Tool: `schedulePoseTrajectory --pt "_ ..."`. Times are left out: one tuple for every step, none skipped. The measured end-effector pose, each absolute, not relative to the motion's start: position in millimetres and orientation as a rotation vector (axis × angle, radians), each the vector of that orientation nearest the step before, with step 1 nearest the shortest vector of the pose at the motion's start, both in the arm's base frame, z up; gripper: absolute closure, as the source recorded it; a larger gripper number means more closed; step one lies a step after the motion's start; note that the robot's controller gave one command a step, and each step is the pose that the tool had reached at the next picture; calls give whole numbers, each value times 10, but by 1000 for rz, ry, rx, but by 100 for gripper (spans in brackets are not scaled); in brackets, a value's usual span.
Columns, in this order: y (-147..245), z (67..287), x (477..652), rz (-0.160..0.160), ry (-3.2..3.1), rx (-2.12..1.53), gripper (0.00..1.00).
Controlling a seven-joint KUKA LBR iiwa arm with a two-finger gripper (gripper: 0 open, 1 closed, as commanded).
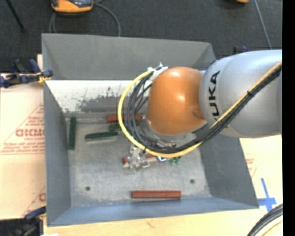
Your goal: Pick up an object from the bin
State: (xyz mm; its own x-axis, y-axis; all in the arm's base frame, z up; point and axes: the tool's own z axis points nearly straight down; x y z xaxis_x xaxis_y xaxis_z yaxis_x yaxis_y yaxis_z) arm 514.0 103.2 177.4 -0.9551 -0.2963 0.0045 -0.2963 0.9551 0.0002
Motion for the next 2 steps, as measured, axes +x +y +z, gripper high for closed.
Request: schedulePoseTrajectory --pt "673 2476 5409 -2 -3125 337 100" --pt "968 2455 5180 2 -3140 265 100"
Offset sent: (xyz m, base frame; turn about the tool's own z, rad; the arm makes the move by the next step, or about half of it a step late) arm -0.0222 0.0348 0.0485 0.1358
